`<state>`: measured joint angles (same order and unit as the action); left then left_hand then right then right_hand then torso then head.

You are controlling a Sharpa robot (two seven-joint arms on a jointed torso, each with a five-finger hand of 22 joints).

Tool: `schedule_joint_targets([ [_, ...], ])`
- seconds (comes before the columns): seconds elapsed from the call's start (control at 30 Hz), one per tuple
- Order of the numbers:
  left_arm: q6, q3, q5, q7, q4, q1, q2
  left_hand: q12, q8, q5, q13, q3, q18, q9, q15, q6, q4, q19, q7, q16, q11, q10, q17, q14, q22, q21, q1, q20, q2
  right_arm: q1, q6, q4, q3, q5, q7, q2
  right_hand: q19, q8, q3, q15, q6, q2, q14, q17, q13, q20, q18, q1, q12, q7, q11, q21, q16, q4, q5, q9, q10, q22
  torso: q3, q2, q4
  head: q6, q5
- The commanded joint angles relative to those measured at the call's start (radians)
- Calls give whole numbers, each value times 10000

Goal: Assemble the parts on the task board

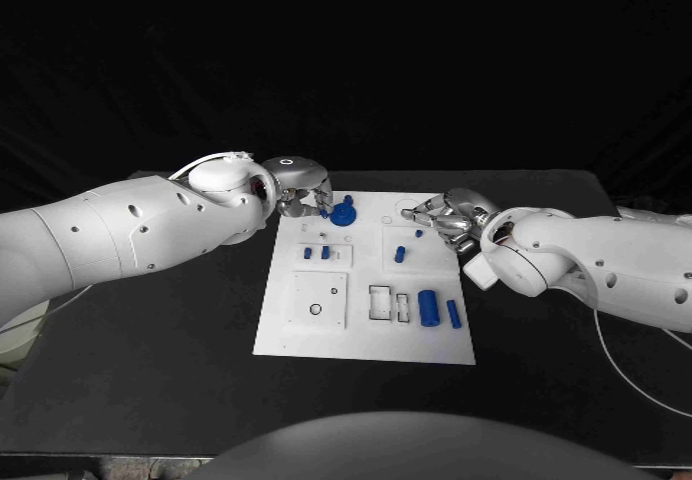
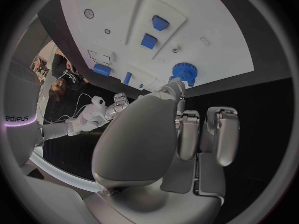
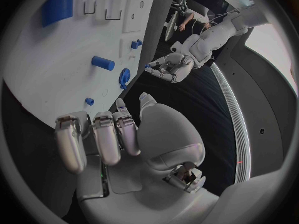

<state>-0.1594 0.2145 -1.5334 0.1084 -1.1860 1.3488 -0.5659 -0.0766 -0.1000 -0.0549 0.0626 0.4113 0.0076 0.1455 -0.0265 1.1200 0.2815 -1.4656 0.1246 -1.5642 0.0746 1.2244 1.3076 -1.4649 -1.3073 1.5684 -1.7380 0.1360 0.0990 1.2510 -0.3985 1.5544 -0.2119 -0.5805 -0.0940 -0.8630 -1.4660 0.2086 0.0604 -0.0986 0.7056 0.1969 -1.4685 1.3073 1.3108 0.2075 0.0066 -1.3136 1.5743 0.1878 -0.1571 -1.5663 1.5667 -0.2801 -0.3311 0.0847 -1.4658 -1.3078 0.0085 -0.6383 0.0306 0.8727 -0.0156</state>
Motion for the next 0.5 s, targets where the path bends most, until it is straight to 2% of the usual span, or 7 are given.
schedule_joint_targets([
  [0.03, 530, 15, 183, -37, 1, 28, -12, 68, 27, -17, -11, 19, -76, -18, 73, 26, 69, -1051, 52, -66, 11, 0, 2631, -1059, -2635, 24, 95, -85, 17, -5, 144, -6, 0, -46, -8, 17, -1048, 43, -11, -58, -42, -29, -1023, 2635, 2600, 54, -66, -101, -35, 449, -47, -45, 41, 55, -35, 5, -1050, -2630, -1, -1, 0, -1, 21],
  [0.3, 857, 68, 234, -178, 183, -13, 29, 123, 71, -17, -14, 33, -76, -37, 54, -24, 73, -1051, 73, -66, 35, -58, 2631, -1059, -2635, 24, 129, -84, 31, -5, 155, -7, 0, -46, -6, 35, -1048, 43, -11, -58, -42, -29, -1023, 2635, 2600, 54, -66, -101, -35, 449, -47, -45, 41, 55, -35, 5, -1050, -2630, 0, 1, -16, -1, 32],
  [0.5, 1007, 94, 241, -221, 461, -130, 139, 131, 80, -16, -14, 35, -76, -42, 50, -36, 71, -1051, 77, -66, 40, -69, 2631, -1059, -2635, 24, 135, -83, 37, -6, 157, 1, 0, -46, -7, 27, -1048, 43, -11, -58, -42, -29, -1023, 2635, 2600, 54, -66, -101, -35, 449, -47, -45, 41, 55, -35, 5, -1050, -2630, 5, -8, -19, -1, 28],
])
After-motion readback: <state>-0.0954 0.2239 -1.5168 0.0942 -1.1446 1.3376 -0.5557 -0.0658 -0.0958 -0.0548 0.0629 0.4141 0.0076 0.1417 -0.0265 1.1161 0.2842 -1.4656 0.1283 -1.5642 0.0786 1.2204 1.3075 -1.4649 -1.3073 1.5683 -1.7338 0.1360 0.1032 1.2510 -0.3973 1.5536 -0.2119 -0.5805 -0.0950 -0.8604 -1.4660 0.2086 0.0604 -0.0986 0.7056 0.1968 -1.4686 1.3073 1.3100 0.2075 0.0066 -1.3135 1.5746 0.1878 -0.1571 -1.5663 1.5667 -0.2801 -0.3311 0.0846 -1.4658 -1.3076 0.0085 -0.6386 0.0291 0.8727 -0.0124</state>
